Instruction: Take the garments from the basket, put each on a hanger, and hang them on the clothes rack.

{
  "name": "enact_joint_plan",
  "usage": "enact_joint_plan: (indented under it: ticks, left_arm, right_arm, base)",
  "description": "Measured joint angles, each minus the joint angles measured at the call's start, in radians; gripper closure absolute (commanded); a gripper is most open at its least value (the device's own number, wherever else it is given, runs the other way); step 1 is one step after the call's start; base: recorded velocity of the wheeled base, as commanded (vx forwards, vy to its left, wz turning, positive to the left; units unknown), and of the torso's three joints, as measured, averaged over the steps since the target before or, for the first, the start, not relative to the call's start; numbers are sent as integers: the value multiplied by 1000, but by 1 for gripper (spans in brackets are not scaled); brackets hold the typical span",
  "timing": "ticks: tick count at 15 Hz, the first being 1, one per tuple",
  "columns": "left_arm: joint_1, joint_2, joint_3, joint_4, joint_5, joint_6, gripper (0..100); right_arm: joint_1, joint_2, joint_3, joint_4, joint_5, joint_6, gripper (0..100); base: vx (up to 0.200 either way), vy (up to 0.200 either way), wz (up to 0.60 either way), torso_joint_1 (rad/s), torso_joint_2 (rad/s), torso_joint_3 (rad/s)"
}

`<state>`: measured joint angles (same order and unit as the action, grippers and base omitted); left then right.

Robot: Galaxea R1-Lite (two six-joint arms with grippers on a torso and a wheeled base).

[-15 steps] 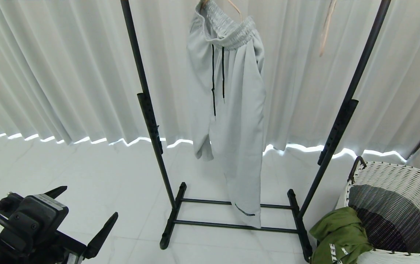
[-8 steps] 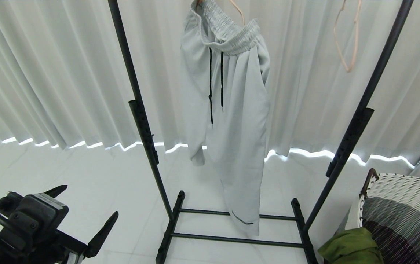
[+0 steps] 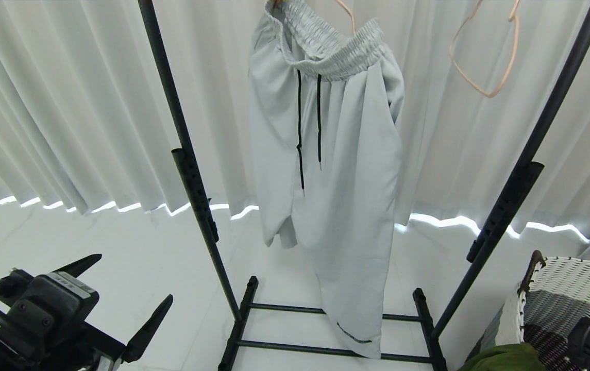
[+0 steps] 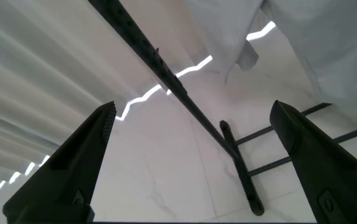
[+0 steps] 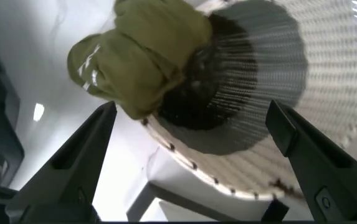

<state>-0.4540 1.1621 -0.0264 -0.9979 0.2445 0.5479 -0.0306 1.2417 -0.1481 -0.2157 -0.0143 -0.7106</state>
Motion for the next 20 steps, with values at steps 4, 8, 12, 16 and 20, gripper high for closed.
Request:
enact_joint_plan:
  ticks: [4, 8, 12, 16, 20]
  left_arm:
    - [-4, -16, 1, 0, 4, 9, 0]
    - [-5, -20, 4, 1, 4, 17, 0]
    - [-24, -16, 5, 6, 3, 18, 0]
    - [-50, -10, 4, 8, 3, 20, 0]
    - [-52, -11, 3, 7, 5, 27, 0]
  right_arm:
    - [41, 280, -9, -250, 17, -17, 0]
    - [61, 484, -106, -308, 26, 51, 0]
    - [63, 557, -120, -309, 22, 53, 0]
    - [60, 577, -119, -309, 20, 55, 100]
    - [48, 588, -108, -309, -5, 55, 100]
  base:
    - [0, 0, 0, 0, 0, 0]
    - [0, 0, 0, 0, 0, 0]
    - [0, 0, 0, 0, 0, 0]
    - [0, 0, 0, 0, 0, 0]
    - [0, 0, 0, 0, 0, 0]
